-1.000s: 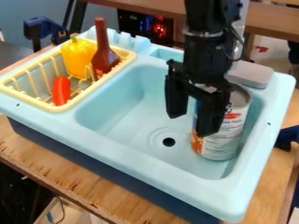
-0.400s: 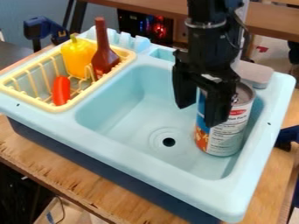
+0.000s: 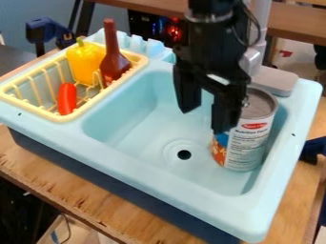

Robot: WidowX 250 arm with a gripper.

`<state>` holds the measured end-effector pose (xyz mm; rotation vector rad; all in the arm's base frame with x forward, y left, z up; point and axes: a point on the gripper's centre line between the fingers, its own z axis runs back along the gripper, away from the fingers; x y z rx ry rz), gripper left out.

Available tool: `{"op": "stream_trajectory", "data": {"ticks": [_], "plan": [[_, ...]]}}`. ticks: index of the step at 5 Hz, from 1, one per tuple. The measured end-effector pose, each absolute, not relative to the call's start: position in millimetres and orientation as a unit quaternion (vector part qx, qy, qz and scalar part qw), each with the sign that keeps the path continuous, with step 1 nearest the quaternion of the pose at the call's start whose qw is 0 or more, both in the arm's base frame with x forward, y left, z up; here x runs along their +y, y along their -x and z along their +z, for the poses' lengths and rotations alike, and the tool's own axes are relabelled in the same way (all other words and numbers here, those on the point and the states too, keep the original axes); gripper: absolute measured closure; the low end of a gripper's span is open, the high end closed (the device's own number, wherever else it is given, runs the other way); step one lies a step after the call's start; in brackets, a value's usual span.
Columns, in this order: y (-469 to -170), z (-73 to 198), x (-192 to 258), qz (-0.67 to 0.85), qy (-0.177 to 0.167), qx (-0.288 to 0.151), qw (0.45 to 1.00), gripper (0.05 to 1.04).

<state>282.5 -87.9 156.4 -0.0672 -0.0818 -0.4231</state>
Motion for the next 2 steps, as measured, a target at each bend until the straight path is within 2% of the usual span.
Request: {"op": "stream_trajectory", "data": {"ticks": [2], "plan": [[-239, 182, -92, -0.192, 0.02, 0.019, 0.981, 0.084]]}}
